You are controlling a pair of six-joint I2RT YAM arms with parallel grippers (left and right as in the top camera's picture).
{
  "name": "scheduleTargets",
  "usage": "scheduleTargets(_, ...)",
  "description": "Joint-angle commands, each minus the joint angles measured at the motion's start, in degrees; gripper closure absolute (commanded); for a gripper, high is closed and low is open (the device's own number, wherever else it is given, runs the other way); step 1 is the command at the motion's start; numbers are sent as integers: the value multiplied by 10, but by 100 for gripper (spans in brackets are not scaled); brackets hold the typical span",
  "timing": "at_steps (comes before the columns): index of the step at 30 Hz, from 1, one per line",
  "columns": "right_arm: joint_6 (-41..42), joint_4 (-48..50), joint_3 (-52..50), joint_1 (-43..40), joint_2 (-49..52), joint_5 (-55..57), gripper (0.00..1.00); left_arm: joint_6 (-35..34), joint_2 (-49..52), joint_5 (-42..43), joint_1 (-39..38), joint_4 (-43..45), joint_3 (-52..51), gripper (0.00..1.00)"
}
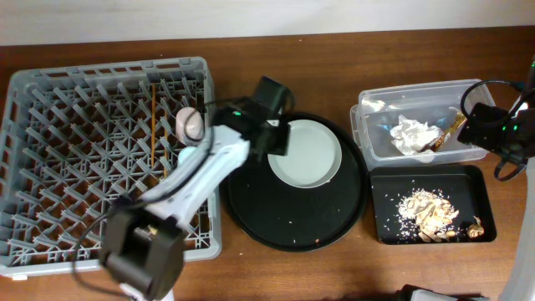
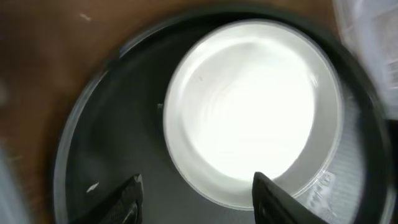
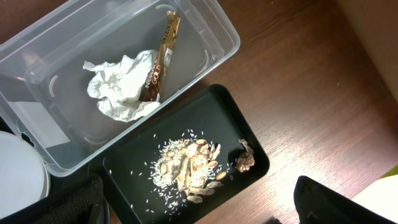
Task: Sort waste into correct bins and load items into the dishwasher rack
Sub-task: 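Grasp the white plate edge with the left gripper and lift it, then stand the white plate upright in the rear of the rack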
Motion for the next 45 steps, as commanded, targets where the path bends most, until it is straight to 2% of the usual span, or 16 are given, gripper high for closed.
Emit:
scheduleTargets(1,8,0,1,-4,0,11,1,-12,66,-13,-3,26,-6,46)
scheduleTargets(8,8,0,1,-4,0,11,1,-12,144,-13,-3,59,-6,49)
scheduleTargets(10,8,0,1,-4,0,11,1,-12,157,-13,-3,57,-6,59)
scheduleTargets(12,8,0,1,-4,0,11,1,-12,160,-13,-3,56,-6,76)
scheduleTargets(16,8,0,1,-4,0,11,1,-9,155,-12,-3,54,1,100)
scheduleTargets(20,8,0,1,-4,0,11,1,-9,119,-13,-3,37,21,100)
scheduleTargets(23,8,0,1,-4,0,11,1,-1,52,-21,-3,16,42,100)
scheduleTargets(25,8,0,1,-4,0,11,1,-1,-3,-59,-3,6,50,100)
scheduleTargets(28,8,0,1,-4,0,11,1,29,-101,-175,-2,-7,51,100)
scheduleTargets(30,8,0,1,-4,0,11,1,69,-165,-329,-2,-22,51,100)
scheduleTargets(32,8,0,1,-4,0,11,1,104,-195,-446,0,-29,51,100)
scheduleTargets(35,8,0,1,-4,0,11,1,225,-218,-609,28,-33,51,100)
scheduleTargets(39,8,0,1,-4,0,11,1,291,-202,-633,79,-33,50,100)
scheduleTargets(45,8,0,1,-4,0,11,1,296,-145,-633,163,-33,50,100)
